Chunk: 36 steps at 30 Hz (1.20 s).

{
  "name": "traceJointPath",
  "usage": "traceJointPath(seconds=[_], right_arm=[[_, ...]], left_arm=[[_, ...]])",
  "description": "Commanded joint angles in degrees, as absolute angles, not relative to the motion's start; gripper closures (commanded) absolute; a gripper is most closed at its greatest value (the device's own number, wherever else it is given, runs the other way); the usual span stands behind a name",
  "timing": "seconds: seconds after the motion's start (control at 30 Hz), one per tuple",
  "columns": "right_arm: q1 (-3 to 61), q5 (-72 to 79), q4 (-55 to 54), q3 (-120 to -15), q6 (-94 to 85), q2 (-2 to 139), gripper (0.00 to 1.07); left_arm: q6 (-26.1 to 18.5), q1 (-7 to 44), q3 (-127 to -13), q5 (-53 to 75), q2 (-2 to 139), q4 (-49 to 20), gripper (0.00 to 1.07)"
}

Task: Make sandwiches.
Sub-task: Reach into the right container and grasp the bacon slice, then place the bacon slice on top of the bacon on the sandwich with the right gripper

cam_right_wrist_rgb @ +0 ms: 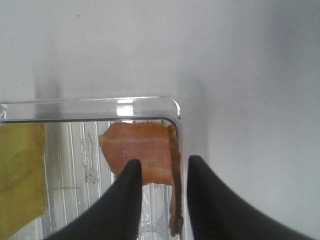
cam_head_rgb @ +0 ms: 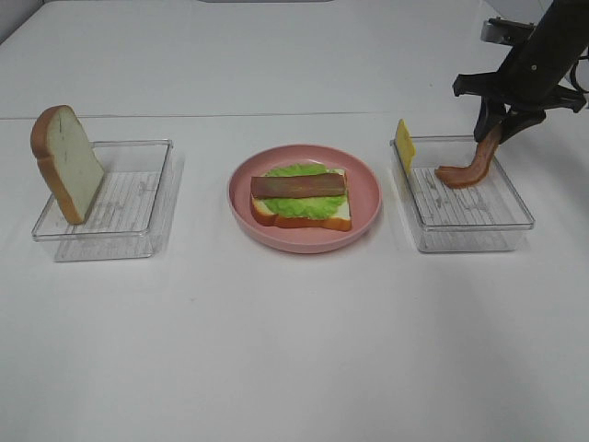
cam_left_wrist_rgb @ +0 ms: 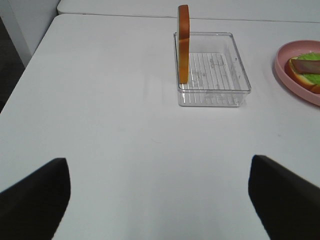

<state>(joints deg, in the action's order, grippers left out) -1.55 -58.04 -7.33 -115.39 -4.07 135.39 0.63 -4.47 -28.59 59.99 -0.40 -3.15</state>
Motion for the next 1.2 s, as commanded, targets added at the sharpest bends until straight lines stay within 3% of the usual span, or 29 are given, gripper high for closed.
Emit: traceJointPath(seconds=[0.03, 0.37, 0.83, 1.03, 1.2], right_arm=[[-1.6, -58.56, -6.19, -115.68, -3.72, 135.45, 1.07], [-1.6, -59.99, -5.39, -115.68, -3.44, 133.04, 1.07], [-1.55, -62.28, -5.9, -115.68, 0.0, 117.34, 1.07], [-0.92, -62.34, -15.07, -115.68, 0.0, 112.64, 1.07], [5.1, -61.36, -18.56, -115.68, -0.74, 112.07, 1.07]], left_arm=[[0.46, -4.7, -28.59, 59.19, -1.32, -3.5, 0.18], [0.46, -4.7, -28.59, 59.19, -1.32, -3.5, 0.18], [0.46, -4.7, -28.59, 59.19, -1.32, -3.5, 0.18], [0.46, -4.7, -28.59, 59.19, -1.32, -3.55, 0.18], [0.46, -4.7, -28.59, 59.19, -1.32, -3.61, 0.18]])
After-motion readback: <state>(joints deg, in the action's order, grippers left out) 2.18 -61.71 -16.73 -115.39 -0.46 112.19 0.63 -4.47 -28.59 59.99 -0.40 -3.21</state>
